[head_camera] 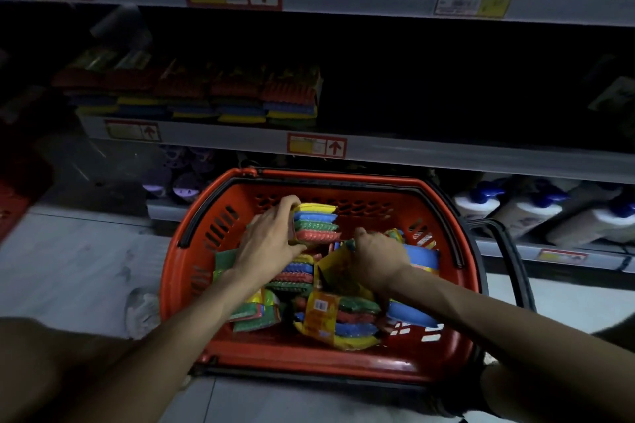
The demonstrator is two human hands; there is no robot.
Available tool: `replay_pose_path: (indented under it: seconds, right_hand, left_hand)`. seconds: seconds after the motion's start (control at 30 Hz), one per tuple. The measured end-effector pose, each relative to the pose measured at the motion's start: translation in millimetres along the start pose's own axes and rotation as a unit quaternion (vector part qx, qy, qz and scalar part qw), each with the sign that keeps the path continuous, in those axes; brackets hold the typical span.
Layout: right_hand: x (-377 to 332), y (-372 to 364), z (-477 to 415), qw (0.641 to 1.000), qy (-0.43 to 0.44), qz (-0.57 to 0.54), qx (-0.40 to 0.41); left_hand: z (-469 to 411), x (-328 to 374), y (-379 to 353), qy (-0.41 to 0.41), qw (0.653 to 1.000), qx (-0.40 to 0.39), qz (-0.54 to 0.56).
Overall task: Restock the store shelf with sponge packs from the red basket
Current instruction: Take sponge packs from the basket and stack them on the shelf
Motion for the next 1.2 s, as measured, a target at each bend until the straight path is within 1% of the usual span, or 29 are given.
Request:
replay_pose_path:
  seconds: [0.1, 0.17, 0.3, 0.4, 0.5, 0.63, 0.73, 0.87, 1.0, 1.07, 1.13, 1.2]
  right_hand:
    - [-5, -4, -14, 0.999, -0.032, 0.036, -0.018]
    - [-7, -2, -21, 0.997, -0.046, 0.049, -0.023]
    - [-11, 1, -32, 0.996, -0.048, -0.026, -0.066]
    - [-18, -2, -29, 0.994, -0.035, -0.062, -0.086]
    - [-23, -5, -21, 0.995, -0.018, -0.060, -0.072]
    - [-20, -1, -14, 0.997, -0.040, -0.055, -0.048]
    - [-14, 18, -2, 0.998, -0.015, -0.067, 0.003]
    - [-8, 50, 35, 0.984, 0.065, -0.133, 0.102]
    - [16, 58, 69, 0.954, 0.168, -0.146, 0.202]
    - [30, 57, 80, 0.939, 0.213, -0.122, 0.241]
    - [39, 57, 85, 0.922, 0.251, -0.067, 0.288]
    - [46, 61, 89, 0.906, 0.267, -0.025, 0.327]
  left_hand:
    - [8, -2, 17, 0.055, 0.994, 0.021, 0.091]
    - [15, -4, 27, 0.091, 0.981, 0.031, 0.169]
    - [29, -8, 38, 0.151, 0.941, 0.052, 0.299]
    - [37, -10, 44, 0.186, 0.918, 0.068, 0.344]
    - [41, -11, 51, 0.205, 0.902, 0.080, 0.371]
    - [41, -8, 62, 0.228, 0.873, 0.071, 0.426]
    - [39, -2, 70, 0.252, 0.848, 0.077, 0.460]
    - [38, 17, 88, 0.268, 0.799, 0.079, 0.532]
    - [39, 30, 104, 0.260, 0.789, 0.076, 0.552]
    - [40, 32, 108, 0.258, 0.783, 0.074, 0.561]
    - [41, 36, 108, 0.261, 0.770, 0.062, 0.578]
    - [42, 41, 106, 0.268, 0.761, 0.037, 0.589]
Point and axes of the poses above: each hand's wrist, its own z-axis away from the middle knuckle, its own y-axis out of the back of the hand, x = y × z, the point moved 1 cm from there along -z, towards the middle knuckle, and after that the axes turned 4 degrees about z, right-handed, at the moved point
